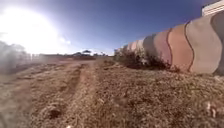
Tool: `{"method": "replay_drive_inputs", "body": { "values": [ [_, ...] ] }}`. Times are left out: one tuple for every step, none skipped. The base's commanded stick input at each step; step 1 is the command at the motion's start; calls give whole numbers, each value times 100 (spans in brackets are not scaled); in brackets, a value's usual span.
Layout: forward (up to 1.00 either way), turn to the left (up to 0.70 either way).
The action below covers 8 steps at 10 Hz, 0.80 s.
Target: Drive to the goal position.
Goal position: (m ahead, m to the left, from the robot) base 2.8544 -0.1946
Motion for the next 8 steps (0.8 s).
{"method": "replay_drive_inputs", "body": {
  "values": [
    [50, 0],
    [50, 0],
    [50, 0],
    [50, 0],
    [50, 0],
    [50, 0],
    [50, 11],
    [50, 25]
  ]
}}
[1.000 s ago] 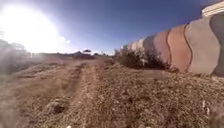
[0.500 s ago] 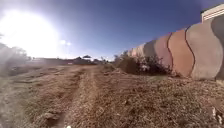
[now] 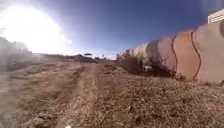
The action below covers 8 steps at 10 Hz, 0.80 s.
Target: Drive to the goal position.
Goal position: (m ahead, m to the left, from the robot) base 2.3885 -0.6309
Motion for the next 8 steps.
{"method": "replay_drive_inputs", "body": {
  "values": [
    [50, 40],
    [50, 50],
    [50, 44],
    [50, 36],
    [50, 28],
    [50, 19],
    [50, 11],
    [50, 3]
  ]
}}
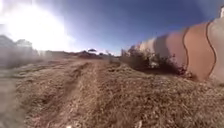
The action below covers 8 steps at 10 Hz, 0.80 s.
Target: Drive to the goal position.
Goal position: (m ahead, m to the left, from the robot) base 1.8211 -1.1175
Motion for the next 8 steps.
{"method": "replay_drive_inputs", "body": {
  "values": [
    [50, 46],
    [50, 29],
    [50, 12],
    [50, 0],
    [50, 0],
    [50, 0],
    [50, 0],
    [50, 0]
  ]
}}
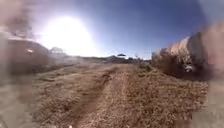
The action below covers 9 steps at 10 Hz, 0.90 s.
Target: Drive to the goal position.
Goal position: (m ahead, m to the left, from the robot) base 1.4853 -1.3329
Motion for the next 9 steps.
{"method": "replay_drive_inputs", "body": {
  "values": [
    [50, 0],
    [50, 0],
    [50, 0],
    [50, 0],
    [50, 0],
    [50, 0],
    [50, 0],
    [50, 0],
    [50, 0]
  ]
}}
